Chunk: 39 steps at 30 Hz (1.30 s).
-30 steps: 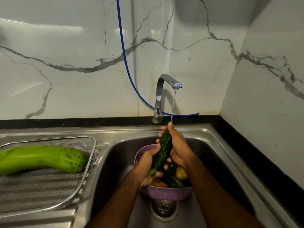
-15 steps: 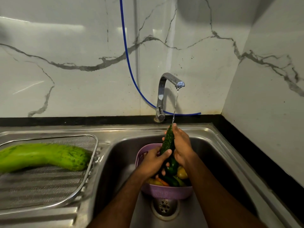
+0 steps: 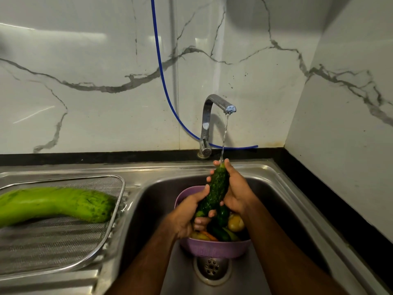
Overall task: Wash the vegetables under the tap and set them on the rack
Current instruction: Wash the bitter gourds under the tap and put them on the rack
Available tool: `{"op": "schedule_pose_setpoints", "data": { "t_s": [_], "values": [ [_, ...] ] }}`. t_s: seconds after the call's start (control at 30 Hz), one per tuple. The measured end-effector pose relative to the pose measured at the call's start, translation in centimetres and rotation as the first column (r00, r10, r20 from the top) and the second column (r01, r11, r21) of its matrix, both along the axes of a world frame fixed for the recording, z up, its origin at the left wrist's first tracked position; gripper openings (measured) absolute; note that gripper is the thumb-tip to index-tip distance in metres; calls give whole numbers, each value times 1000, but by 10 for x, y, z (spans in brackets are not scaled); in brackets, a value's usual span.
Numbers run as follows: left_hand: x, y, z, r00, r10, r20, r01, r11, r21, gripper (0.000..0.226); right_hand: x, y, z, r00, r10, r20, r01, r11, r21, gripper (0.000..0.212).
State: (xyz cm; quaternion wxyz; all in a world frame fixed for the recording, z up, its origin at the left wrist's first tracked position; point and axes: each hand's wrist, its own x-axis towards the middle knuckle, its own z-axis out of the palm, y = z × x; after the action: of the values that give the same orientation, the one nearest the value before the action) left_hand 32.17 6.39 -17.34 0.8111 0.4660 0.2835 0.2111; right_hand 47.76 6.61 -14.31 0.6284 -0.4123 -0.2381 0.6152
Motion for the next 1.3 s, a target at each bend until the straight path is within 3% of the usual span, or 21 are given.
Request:
{"op": "schedule_pose_setpoints", "data": {
  "t_s": [0.13,0.4,0.53,0.63,0.73,0.87,0.97,1.07,1.1,1.2,1.3],
  "values": [
    [-1,0,-2,998,-13,58,17,998,-61,54,-2,3,-2,1000,-8,23,8,1000,6,50],
    [-4,3,5,984,32,173,3,980,-197,65,-5,-2,-2,996,91,-1,-90,990,108,29],
    [2,2,5,975,58,214,-16,982,-189,64,-4,-7,3,985,170,-42,-165,982,93,40],
    [7,-1,6,991,107,79,-100,991,-88,65,-7,-9,1,962,254,104,-245,965,-93,52],
    [17,-8,3,955,201,-217,-161,969,187,65,-12,-1,-5,969,108,223,-74,985,-155,43],
    [28,-15,3,930,310,-201,-206,886,415,39,-17,5,-5,896,-129,426,205,969,-138,40],
    [27,-8,-2,895,418,-156,-272,789,551,23,-11,4,-2,925,-205,319,242,967,-80,34],
    [28,-5,-5,866,483,-129,-337,754,565,22,-5,1,0,988,-68,142,70,997,-14,25],
    [28,-6,-4,865,484,-132,-340,759,555,23,-2,0,-2,992,-6,124,4,1000,16,27],
    [28,-7,0,868,475,-146,-328,768,551,21,9,-3,-10,987,119,105,-125,991,54,65],
    [33,-10,1,882,449,-143,-326,801,502,26,11,-3,-12,992,87,90,-92,995,50,60]
  ]
}}
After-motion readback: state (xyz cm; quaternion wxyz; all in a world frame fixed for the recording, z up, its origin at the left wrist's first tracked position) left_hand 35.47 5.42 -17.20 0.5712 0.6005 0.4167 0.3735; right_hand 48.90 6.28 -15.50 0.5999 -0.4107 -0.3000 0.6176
